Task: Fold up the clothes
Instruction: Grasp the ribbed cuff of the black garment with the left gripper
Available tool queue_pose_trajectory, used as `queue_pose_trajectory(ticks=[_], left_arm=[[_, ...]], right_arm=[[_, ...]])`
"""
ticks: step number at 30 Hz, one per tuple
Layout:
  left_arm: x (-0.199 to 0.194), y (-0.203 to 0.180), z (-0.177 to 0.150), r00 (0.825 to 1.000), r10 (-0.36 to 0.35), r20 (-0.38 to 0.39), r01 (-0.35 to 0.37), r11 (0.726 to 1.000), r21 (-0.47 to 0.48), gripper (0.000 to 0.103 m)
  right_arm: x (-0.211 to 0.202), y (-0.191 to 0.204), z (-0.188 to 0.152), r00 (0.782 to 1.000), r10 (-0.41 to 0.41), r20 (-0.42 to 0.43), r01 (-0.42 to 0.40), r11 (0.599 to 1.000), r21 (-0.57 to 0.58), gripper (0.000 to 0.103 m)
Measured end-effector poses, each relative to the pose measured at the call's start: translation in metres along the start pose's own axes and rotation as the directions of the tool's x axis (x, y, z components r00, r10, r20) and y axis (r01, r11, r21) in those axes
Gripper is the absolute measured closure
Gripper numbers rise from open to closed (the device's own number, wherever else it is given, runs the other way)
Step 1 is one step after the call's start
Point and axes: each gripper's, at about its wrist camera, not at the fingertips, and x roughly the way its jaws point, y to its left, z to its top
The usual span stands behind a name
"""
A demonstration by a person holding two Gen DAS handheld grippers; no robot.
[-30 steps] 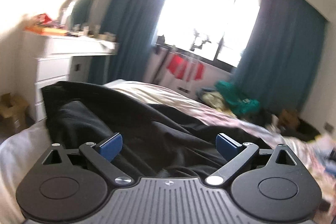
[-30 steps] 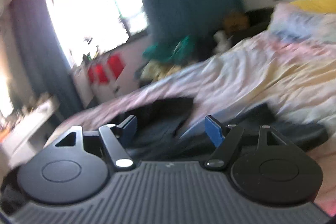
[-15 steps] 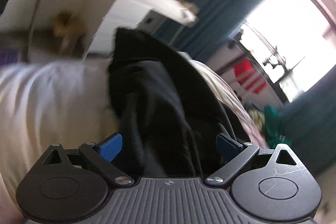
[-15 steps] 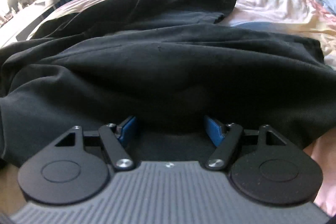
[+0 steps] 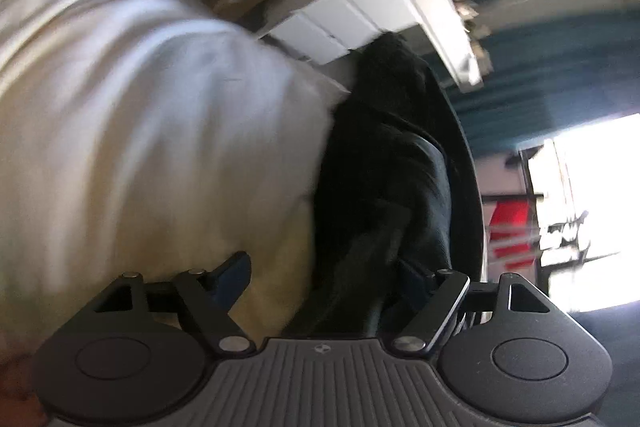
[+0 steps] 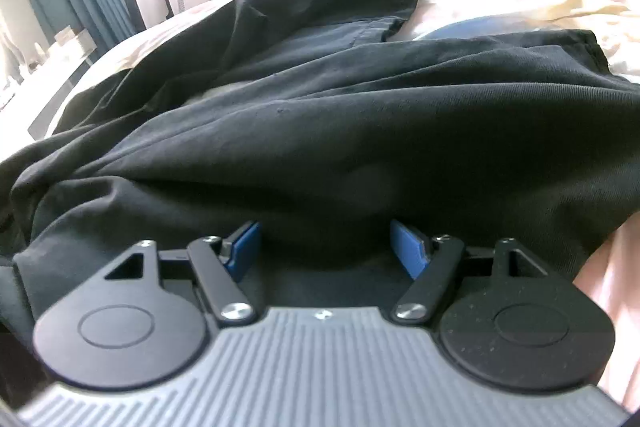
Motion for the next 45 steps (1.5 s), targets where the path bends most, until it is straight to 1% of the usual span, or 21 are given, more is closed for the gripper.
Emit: queue_pose_trajectory(ticks=[1, 3, 6, 10, 11, 12, 13, 15, 16, 17, 20, 21, 23, 24, 27, 29, 31, 33, 37, 41, 45], left_arm=[[0.005, -0.014, -0.004, 1.0, -0.019, -0.018, 0.021, 0.996, 0.091, 0.044], [0.01, -0.048, -0.02, 1.0, -0.006, -0.006, 0.007, 0.956, 0.294, 0.028], [0.008, -0.088, -0.061, 0.999, -0.02, 0.048, -0.012, 0.804, 0.595, 0.027], [0.005, -0.113, -0.115, 0.995, -0.083, 0.048, 0.005, 0.539, 0.842, 0.025], [0.005, -0.115, -0.125, 0.995, -0.081, 0.05, -0.003, 0.499, 0.866, 0.021], [0.003, -0.113, -0.129, 0.996, -0.074, 0.053, -0.01, 0.495, 0.869, 0.02], [0.002, -0.111, -0.132, 0.996, -0.066, 0.054, -0.014, 0.501, 0.865, 0.02], [-0.003, -0.103, -0.125, 0.998, -0.066, 0.025, 0.017, 0.565, 0.825, 0.02], [-0.006, -0.097, -0.114, 0.997, -0.072, 0.016, 0.032, 0.613, 0.789, 0.02], [-0.012, -0.089, -0.099, 0.997, -0.082, -0.004, 0.059, 0.686, 0.725, 0.02], [-0.03, -0.053, -0.057, 0.987, -0.145, -0.066, 0.159, 0.884, 0.44, 0.02], [-0.034, -0.036, -0.042, 0.982, -0.175, -0.072, 0.189, 0.93, 0.315, 0.02], [-0.041, -0.003, -0.021, 0.981, -0.191, -0.022, 0.192, 0.978, 0.082, 0.022], [-0.045, 0.013, -0.012, 0.984, -0.177, 0.017, 0.177, 0.984, -0.02, 0.022], [-0.047, 0.04, -0.001, 0.993, -0.087, 0.08, 0.1, 0.979, -0.176, 0.022], [-0.04, 0.052, -0.002, 0.998, -0.026, 0.057, 0.04, 0.965, -0.259, 0.042], [-0.033, 0.054, -0.006, 0.999, 0.011, 0.041, 0.0, 0.961, -0.278, 0.054], [-0.027, 0.049, -0.01, 0.999, 0.039, 0.022, -0.033, 0.969, -0.246, 0.054], [-0.012, 0.022, -0.024, 0.998, -0.034, -0.051, 0.027, 0.99, -0.138, 0.051], [0.002, 0.005, -0.036, 0.983, -0.122, -0.138, 0.11, 0.99, -0.094, 0.015], [0.012, -0.006, -0.047, 0.973, -0.152, -0.173, 0.142, 0.988, -0.068, 0.007]], right_arm=[[-0.001, 0.001, 0.0, 1.0, -0.003, 0.004, 0.003, 1.0, -0.005, 0.029], [-0.007, 0.003, -0.001, 1.0, 0.01, 0.026, -0.01, 1.0, -0.007, 0.029], [-0.021, 0.008, -0.001, 0.993, 0.068, 0.093, -0.066, 0.998, -0.021, 0.029], [-0.035, 0.032, -0.007, 0.969, 0.19, 0.158, -0.166, 0.974, -0.152, 0.029], [-0.03, 0.038, -0.01, 0.971, 0.202, 0.127, -0.176, 0.967, -0.186, 0.03], [-0.024, 0.045, -0.013, 0.972, 0.212, 0.096, -0.187, 0.957, -0.22, 0.031], [-0.019, 0.051, -0.016, 0.973, 0.222, 0.064, -0.199, 0.947, -0.253, 0.031], [-0.001, 0.057, -0.024, 0.984, 0.177, -0.005, -0.171, 0.941, -0.291, 0.031], [0.005, 0.057, -0.028, 0.986, 0.166, -0.012, -0.162, 0.938, -0.307, 0.031], [0.007, 0.059, -0.03, 0.987, 0.159, -0.011, -0.154, 0.935, -0.32, 0.031], [0.004, 0.059, -0.025, 0.987, 0.16, -0.012, -0.156, 0.939, -0.306, 0.031], [0.003, 0.057, -0.025, 0.986, 0.163, -0.013, -0.16, 0.942, -0.294, 0.031], [0.004, 0.053, -0.024, 0.986, 0.168, -0.014, -0.165, 0.946, -0.278, 0.031], [0.004, 0.053, -0.024, 0.986, 0.166, -0.015, -0.164, 0.947, -0.276, 0.031], [0.004, 0.054, -0.024, 0.987, 0.16, -0.016, -0.158, 0.949, -0.272, 0.031], [0.003, 0.052, -0.026, 0.987, 0.161, -0.016, -0.16, 0.95, -0.267, 0.031], [0.003, 0.051, -0.025, 0.986, 0.165, -0.017, -0.164, 0.952, -0.258, 0.031], [0.002, 0.051, -0.026, 0.986, 0.165, -0.017, -0.164, 0.953, -0.255, 0.031], [0.003, 0.052, -0.026, 0.988, 0.156, -0.018, -0.155, 0.95, -0.27, 0.031], [0.003, 0.051, -0.025, 0.987, 0.16, -0.021, -0.16, 0.953, -0.257, 0.031], [0.003, 0.053, -0.026, 0.988, 0.154, -0.022, -0.154, 0.951, -0.268, 0.031]])
